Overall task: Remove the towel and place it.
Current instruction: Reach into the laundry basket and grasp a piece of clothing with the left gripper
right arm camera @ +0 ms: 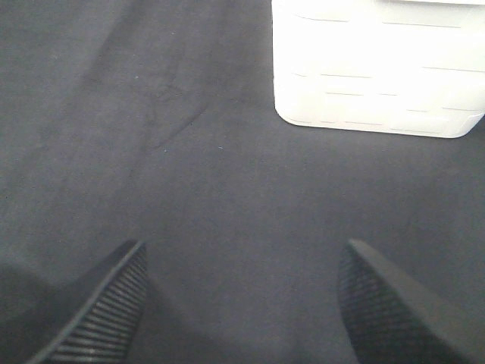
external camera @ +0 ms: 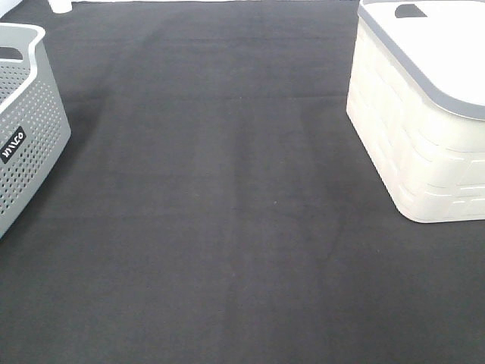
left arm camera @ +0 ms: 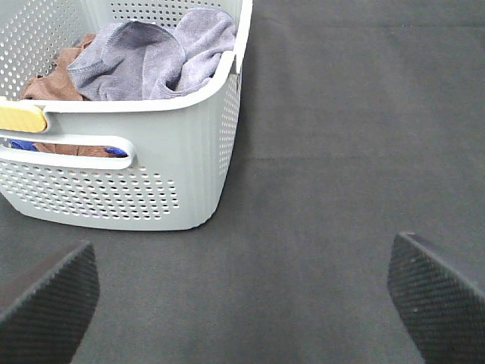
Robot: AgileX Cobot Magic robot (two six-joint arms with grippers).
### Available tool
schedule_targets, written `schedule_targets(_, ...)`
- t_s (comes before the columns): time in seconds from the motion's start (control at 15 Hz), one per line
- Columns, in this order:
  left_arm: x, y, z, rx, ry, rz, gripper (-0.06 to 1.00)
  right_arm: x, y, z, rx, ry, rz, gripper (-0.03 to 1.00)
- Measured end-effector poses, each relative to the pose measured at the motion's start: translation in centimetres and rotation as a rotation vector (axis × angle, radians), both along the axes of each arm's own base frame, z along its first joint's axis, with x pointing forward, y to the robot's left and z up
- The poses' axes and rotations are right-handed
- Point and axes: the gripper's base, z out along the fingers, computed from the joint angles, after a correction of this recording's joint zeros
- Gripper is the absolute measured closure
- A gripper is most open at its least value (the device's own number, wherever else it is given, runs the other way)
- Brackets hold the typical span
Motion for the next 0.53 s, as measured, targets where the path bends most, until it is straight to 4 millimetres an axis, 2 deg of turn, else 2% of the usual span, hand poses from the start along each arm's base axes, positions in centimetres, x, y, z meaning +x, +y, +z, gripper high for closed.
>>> schedule_targets(0.53,0.0,0.0,0.0,0.001,0.0,0.0,-0.03,0.0,0.0,0.0,0.0,0.0,0.0,0.28)
